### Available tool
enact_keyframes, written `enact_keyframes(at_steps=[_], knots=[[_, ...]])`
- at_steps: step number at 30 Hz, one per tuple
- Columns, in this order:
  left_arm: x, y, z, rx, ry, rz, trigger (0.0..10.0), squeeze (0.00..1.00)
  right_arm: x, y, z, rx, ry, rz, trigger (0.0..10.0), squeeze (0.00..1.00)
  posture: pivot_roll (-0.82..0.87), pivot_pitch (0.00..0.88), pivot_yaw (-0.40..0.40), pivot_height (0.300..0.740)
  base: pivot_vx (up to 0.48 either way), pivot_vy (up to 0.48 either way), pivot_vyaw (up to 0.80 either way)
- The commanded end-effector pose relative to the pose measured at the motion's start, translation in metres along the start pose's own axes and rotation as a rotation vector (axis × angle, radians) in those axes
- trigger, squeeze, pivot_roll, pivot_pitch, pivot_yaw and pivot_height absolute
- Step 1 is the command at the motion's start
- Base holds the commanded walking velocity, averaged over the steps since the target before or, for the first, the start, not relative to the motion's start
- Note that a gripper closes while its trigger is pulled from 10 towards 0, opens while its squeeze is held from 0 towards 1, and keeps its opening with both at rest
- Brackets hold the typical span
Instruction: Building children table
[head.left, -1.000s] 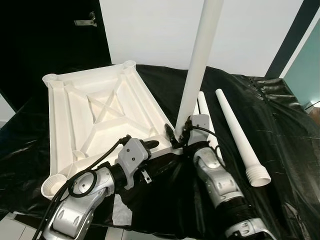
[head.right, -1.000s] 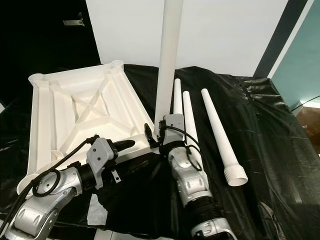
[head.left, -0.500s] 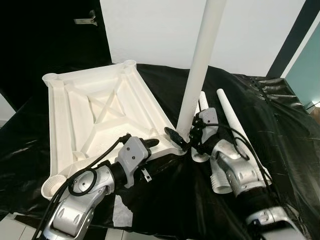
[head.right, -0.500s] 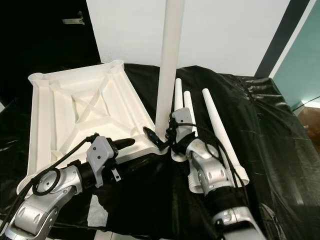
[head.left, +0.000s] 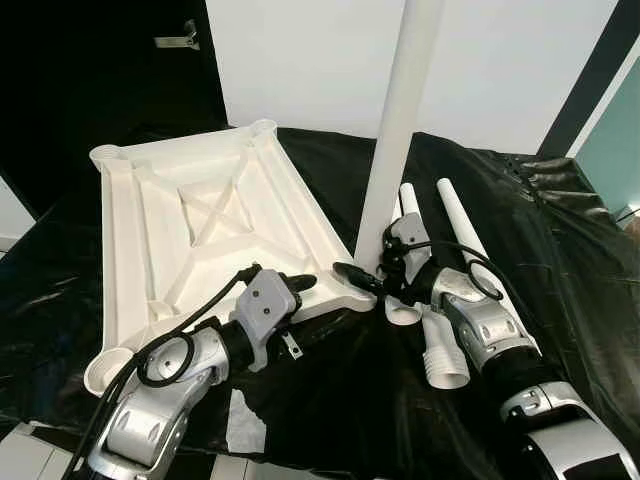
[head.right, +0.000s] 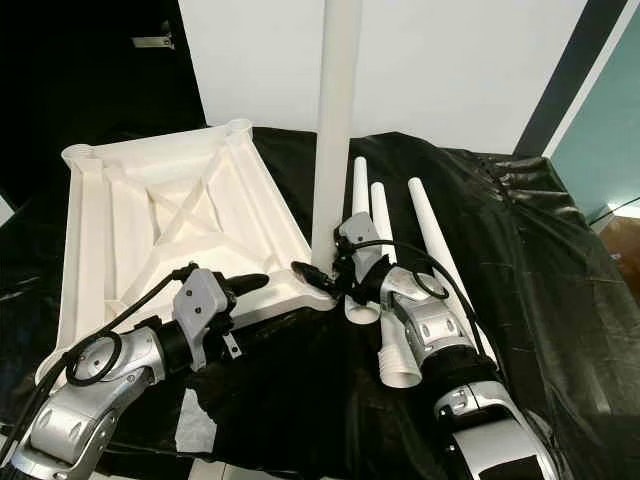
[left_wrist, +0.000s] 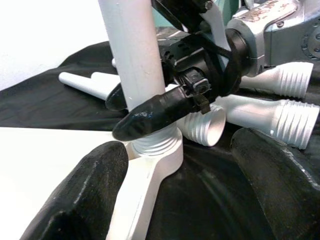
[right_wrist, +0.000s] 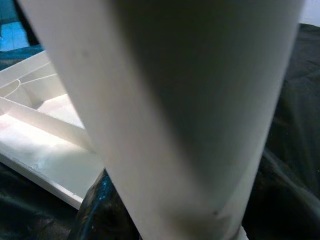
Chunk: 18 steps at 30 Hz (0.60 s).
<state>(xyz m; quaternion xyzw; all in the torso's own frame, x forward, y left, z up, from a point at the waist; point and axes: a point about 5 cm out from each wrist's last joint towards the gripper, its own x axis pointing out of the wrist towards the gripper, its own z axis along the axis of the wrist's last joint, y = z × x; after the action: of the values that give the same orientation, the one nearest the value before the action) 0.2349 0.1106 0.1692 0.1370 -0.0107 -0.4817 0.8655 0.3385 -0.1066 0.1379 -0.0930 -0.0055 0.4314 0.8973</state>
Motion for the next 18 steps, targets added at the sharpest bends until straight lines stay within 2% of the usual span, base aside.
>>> enact_keyframes(at_steps=[1,4,8,14,15,17,18], knots=[[-0.001,0.002,-0.001,0.016,0.009,0.024,10.0,0.00,0.001,0.000,-0.008,-0.005,0.045,-0.010,0.0,0.00,0.11,0.000,-0.061,0.740,0.000,0.000,0.00],[-0.001,0.002,-0.001,0.016,0.009,0.024,10.0,0.00,0.001,0.000,-0.009,-0.007,0.054,-0.020,0.0,0.00,0.11,0.000,-0.061,0.740,0.000,0.000,0.00],[-0.001,0.003,-0.003,0.029,0.026,0.025,10.0,0.00,0.006,0.003,-0.013,0.043,0.046,-0.150,0.0,0.00,0.11,0.000,-0.058,0.740,0.000,0.000,0.00],[0.000,0.003,-0.004,0.029,0.034,0.023,10.0,0.00,0.006,0.007,-0.018,0.108,0.040,-0.273,0.0,0.00,0.10,0.000,-0.057,0.740,0.000,0.000,0.00],[0.000,0.003,-0.004,0.030,0.036,0.022,10.0,0.00,0.005,0.008,-0.021,0.142,0.046,-0.346,0.0,0.00,0.10,0.000,-0.055,0.740,0.000,0.000,0.00],[0.000,0.003,-0.004,0.030,0.036,0.022,10.0,0.00,0.005,0.008,-0.021,0.142,0.046,-0.346,0.0,0.00,0.10,0.000,-0.055,0.740,0.000,0.000,0.00],[0.001,0.003,-0.005,0.030,0.038,0.020,10.0,0.00,0.005,0.009,-0.023,0.153,0.050,-0.388,0.0,0.00,0.10,0.000,-0.053,0.740,0.000,0.000,0.00]])
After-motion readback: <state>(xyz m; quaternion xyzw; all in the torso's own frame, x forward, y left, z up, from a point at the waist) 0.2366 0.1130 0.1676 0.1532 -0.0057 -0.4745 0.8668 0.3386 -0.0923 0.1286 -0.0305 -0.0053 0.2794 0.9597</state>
